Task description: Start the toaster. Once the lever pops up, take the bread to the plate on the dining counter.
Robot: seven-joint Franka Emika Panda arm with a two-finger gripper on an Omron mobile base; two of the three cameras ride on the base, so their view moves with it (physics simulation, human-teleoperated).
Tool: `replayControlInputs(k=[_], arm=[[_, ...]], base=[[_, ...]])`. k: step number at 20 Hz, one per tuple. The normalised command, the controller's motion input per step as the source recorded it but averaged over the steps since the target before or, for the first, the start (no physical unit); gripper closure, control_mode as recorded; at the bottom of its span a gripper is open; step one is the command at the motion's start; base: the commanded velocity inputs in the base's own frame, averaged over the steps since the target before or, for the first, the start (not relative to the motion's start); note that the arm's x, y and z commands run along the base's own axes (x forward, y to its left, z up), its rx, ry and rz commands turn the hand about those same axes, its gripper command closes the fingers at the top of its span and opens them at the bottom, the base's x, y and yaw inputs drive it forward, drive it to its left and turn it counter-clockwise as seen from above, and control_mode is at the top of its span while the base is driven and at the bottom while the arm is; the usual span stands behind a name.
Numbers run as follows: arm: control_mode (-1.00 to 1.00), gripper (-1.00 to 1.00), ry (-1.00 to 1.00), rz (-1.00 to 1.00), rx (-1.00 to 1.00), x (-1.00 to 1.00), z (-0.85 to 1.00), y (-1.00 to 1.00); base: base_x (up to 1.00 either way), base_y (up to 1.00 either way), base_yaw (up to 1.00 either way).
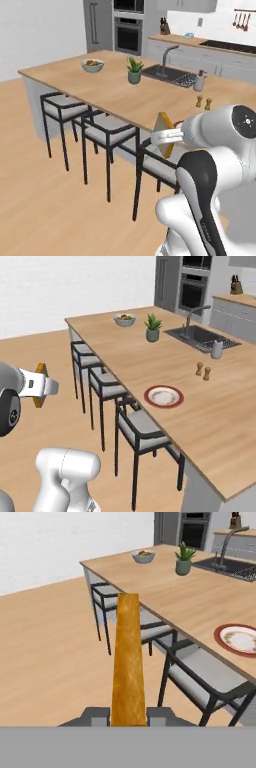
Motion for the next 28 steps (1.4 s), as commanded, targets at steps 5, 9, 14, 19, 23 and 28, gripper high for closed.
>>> replayControlInputs(k=[5, 9, 14, 19, 23, 28], arm=[[1.00, 1.00, 0.00, 0.00, 0.00, 0.00, 0.00, 0.00], [1.00, 1.00, 0.00, 0.00, 0.00, 0.00, 0.00, 0.00], [1.00, 1.00, 0.00, 0.00, 0.00, 0.00, 0.00, 0.00], [1.00, 1.00, 0.00, 0.00, 0.00, 0.00, 0.00, 0.00], [1.00, 1.00, 0.00, 0.00, 0.00, 0.00, 0.00, 0.00], [1.00, 1.00, 0.00, 0.00, 0.00, 0.00, 0.00, 0.00]], base=[[0.71, 0.63, -0.74], [0.54, 0.44, -0.73], [0.37, 0.37, -0.63], [0.60, 0.48, -0.55], [0.56, 0.49, -0.44], [0.43, 0.42, -0.27]])
